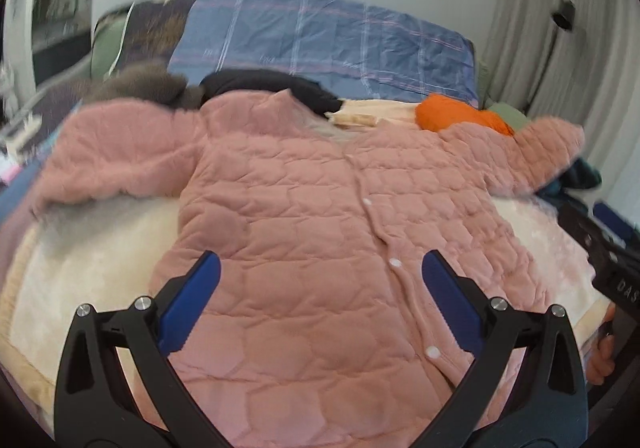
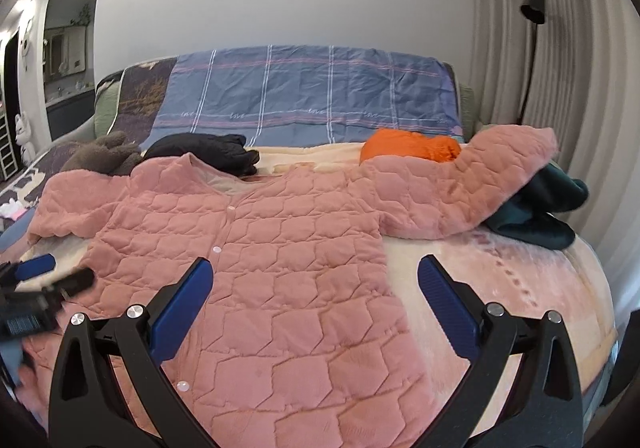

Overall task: Fold large clothes
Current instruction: 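Grasp the pink jacket sleeves with both grippers and lift them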

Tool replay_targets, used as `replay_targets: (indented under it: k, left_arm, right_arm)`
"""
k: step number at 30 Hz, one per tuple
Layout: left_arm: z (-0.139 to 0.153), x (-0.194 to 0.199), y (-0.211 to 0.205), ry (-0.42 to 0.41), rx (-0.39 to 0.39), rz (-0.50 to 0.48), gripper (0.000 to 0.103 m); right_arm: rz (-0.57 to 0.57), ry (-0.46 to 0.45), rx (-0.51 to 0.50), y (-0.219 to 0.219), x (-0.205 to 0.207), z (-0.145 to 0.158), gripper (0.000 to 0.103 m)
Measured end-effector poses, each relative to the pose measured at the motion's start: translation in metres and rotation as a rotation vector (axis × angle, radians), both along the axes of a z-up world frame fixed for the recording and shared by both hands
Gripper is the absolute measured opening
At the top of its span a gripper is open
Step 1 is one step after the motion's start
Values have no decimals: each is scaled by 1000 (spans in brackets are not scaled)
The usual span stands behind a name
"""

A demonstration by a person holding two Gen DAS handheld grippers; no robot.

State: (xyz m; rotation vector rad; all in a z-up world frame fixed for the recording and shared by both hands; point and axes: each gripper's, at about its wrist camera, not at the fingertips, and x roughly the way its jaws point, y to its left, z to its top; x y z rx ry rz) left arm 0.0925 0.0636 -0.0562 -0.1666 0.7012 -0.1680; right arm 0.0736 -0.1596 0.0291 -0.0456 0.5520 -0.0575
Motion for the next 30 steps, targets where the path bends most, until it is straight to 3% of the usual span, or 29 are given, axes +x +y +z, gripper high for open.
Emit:
replay_targets:
  k: [6, 9, 13, 16, 18, 21, 22, 24, 25, 26, 28, 30]
  left_arm:
    - [-20, 35, 93, 56, -147, 161, 73]
    - [-41, 46, 162, 94, -256, 314, 72]
    - [-69, 55, 243, 126, -414, 474, 84]
    - [-91, 66, 301, 127, -519, 585, 84]
    - [-103, 73, 324, 139, -616, 615, 85]
    - [-125, 84, 347, 137, -849, 618, 82]
    - [-128, 88, 349, 134, -878, 625, 76]
    - [-126, 94, 351, 89, -908, 610, 48]
    - [-121, 97, 351, 64, -913, 595, 23]
    - [-115, 99, 349, 53, -910, 592, 15]
    - [-93, 98, 343, 23, -841, 614, 13]
    - [-54, 98, 322, -43, -693, 590, 13]
  right_arm:
    - [9, 39, -82, -7, 25, -10, 102]
    - [-4, 70, -94, -15, 39, -17, 102]
    - [-18, 119, -31, -34, 57, -24, 102]
    - [-34, 142, 14, -43, 73, -27, 102]
    - [-32, 153, 26, -43, 82, -30, 102]
    - [-22, 185, 16, -36, 95, -38, 102]
    - [-16, 194, 12, -34, 98, -40, 102]
    - [1, 206, 0, -28, 103, -43, 102]
    - [10, 207, -6, -26, 104, -44, 102]
    - [17, 206, -13, -24, 105, -45, 102]
    - [35, 200, -20, -22, 104, -45, 102]
    - [44, 190, -20, -23, 104, -44, 102]
